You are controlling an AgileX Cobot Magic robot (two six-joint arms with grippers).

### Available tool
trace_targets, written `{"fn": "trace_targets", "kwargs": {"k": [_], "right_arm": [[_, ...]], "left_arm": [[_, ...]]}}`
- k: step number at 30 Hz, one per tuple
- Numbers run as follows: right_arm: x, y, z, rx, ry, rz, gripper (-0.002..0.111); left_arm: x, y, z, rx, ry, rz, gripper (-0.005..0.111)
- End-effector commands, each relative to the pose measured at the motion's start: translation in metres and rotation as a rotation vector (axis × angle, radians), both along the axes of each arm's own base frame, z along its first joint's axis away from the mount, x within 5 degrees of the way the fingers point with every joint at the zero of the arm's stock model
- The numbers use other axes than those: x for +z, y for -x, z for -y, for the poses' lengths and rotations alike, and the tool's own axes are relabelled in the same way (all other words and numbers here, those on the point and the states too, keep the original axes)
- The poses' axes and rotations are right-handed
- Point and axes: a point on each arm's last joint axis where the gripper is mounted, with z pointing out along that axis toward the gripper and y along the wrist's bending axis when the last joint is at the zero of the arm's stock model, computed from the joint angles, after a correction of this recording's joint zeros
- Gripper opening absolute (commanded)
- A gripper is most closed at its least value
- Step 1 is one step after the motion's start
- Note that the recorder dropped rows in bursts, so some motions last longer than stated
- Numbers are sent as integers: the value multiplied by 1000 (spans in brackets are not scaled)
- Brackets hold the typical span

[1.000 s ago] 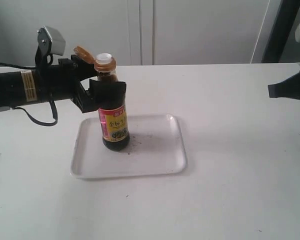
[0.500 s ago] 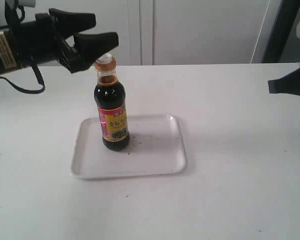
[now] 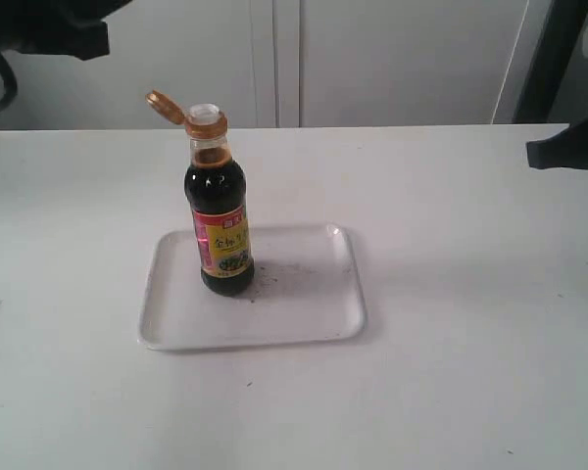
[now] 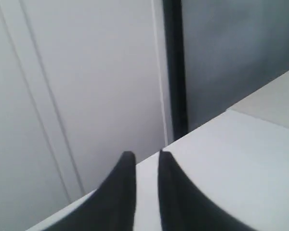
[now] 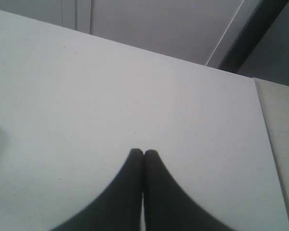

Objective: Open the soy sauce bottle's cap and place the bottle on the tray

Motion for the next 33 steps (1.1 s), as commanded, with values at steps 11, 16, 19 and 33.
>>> {"fn": "trace_targets", "kwargs": {"k": [11, 16, 19, 33], "right_arm": [[-1, 4, -1, 27, 35, -131, 0], [-1, 4, -1, 26, 33, -130, 0], [-1, 4, -1, 26, 33, -130, 0], [-1, 4, -2, 20, 8, -131, 0]], "left_arm": [[7, 14, -99, 679, -509, 92, 0], [0, 15, -110, 764, -700, 107, 0], [-4, 16, -81, 439, -651, 172, 0], [-7, 30, -48, 71, -359, 78, 0]]}}
